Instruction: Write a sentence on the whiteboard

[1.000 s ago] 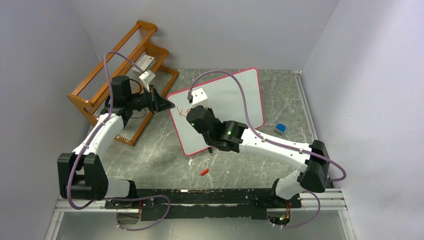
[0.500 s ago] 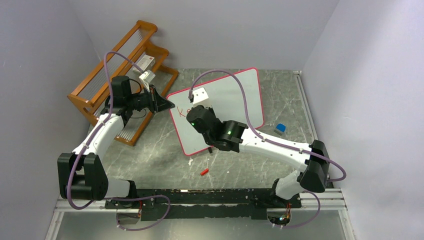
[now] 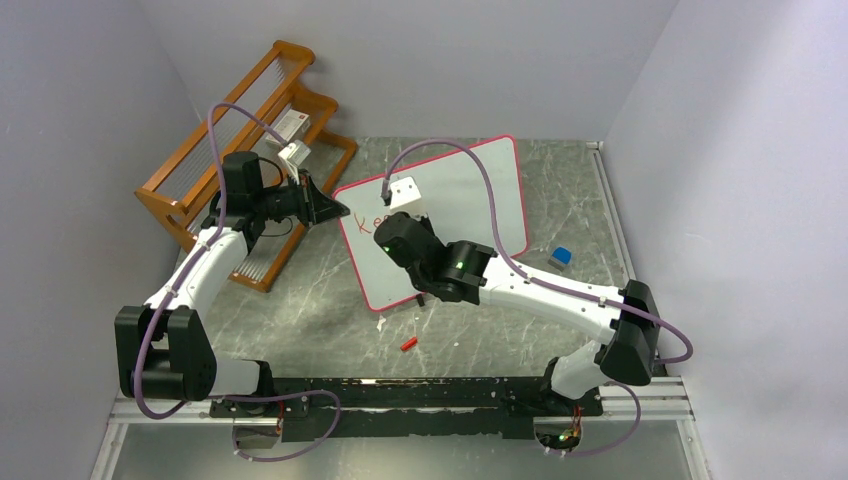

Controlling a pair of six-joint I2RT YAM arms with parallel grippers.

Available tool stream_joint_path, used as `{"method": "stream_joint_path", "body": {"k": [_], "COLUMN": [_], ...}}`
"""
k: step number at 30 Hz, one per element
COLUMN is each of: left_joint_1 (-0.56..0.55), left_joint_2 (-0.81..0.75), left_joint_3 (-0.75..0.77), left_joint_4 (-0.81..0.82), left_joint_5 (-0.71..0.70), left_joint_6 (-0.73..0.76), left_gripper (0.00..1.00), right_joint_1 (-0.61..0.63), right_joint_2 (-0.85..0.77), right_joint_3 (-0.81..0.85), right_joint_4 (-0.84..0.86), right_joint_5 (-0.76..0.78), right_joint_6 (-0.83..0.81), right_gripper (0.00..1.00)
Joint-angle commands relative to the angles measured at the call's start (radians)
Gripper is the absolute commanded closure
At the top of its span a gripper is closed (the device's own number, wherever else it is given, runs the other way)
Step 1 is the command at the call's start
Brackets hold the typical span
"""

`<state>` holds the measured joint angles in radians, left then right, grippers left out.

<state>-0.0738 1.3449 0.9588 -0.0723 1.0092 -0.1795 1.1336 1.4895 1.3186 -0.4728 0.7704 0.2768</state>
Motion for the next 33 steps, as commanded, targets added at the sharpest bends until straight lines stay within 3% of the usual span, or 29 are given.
{"method": "stream_joint_path", "body": {"k": [1, 33], "left_joint_1": [-0.026, -0.026], "left_joint_2": [0.028, 0.028], "left_joint_3": [-0.009, -0.009], "left_joint_4": [-0.058, -0.058], "left_joint_5": [-0.069, -0.074], "left_joint_6": [0.101, 0.1], "left_gripper": [0.95, 0.95], "right_joint_1": [-0.011, 0.001], "right_joint_2": [-0.014, -0.009], "right_joint_3": [-0.021, -0.008], "right_joint_4": [-0.024, 0.016], "right_joint_5": [-0.008, -0.088], "right_joint_6": [0.035, 0.025], "right_gripper": [1.0, 1.0]}}
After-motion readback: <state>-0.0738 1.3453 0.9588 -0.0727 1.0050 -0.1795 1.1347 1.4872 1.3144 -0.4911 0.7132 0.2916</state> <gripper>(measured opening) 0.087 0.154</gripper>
